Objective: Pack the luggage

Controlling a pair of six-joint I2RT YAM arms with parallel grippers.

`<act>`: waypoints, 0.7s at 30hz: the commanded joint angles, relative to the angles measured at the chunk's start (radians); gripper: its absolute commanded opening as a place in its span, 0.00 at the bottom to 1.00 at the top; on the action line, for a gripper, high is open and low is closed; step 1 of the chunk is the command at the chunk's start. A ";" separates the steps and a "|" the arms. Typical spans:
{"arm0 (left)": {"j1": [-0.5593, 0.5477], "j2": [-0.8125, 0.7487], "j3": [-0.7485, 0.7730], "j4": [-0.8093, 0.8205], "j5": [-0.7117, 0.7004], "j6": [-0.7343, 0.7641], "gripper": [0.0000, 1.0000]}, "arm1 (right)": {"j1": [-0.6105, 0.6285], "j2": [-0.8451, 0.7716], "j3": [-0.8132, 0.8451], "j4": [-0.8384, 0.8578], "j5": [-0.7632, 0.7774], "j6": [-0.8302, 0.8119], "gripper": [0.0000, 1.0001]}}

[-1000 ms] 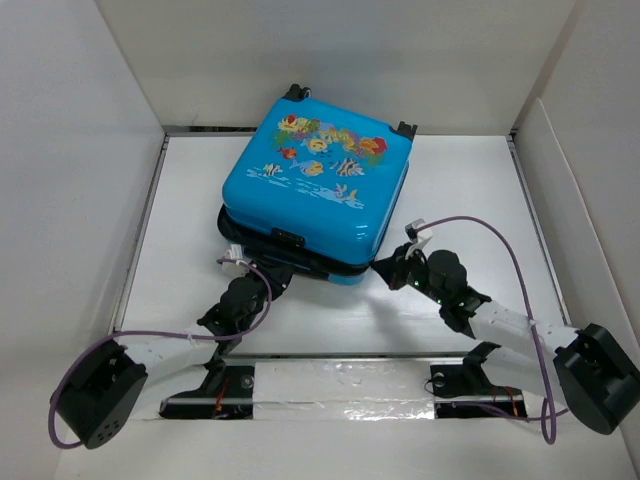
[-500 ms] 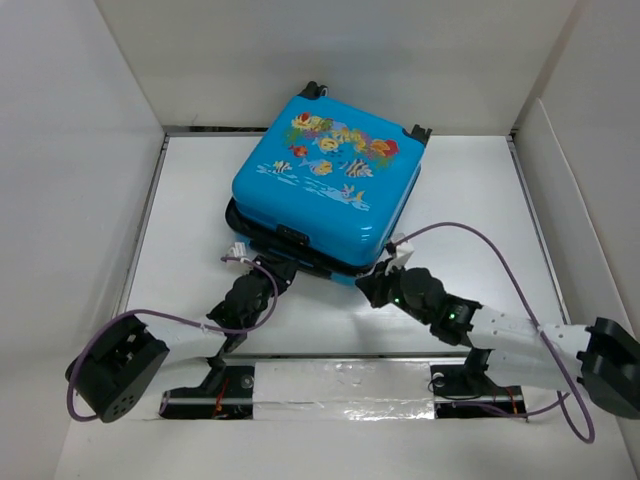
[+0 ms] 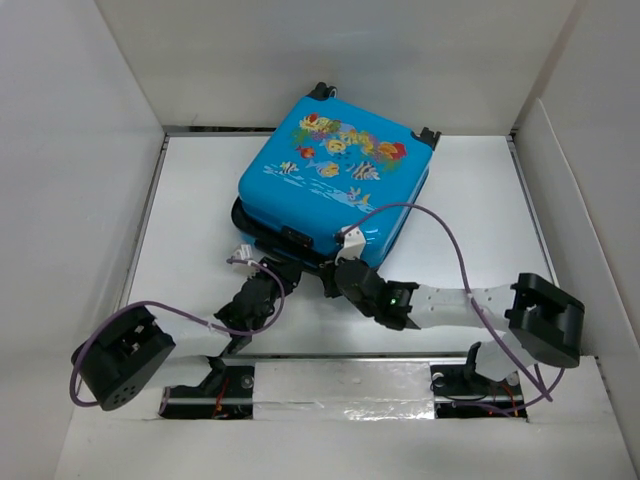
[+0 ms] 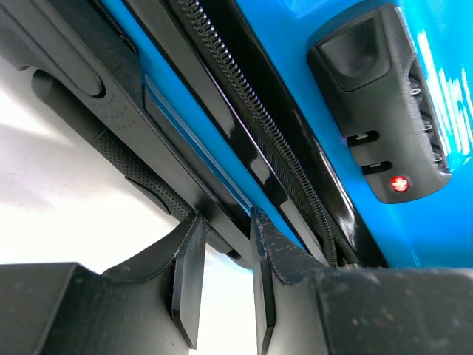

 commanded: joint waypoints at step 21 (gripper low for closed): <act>-0.151 0.460 0.173 0.613 0.365 0.058 0.00 | -0.106 -0.137 0.018 0.174 -0.581 -0.072 0.00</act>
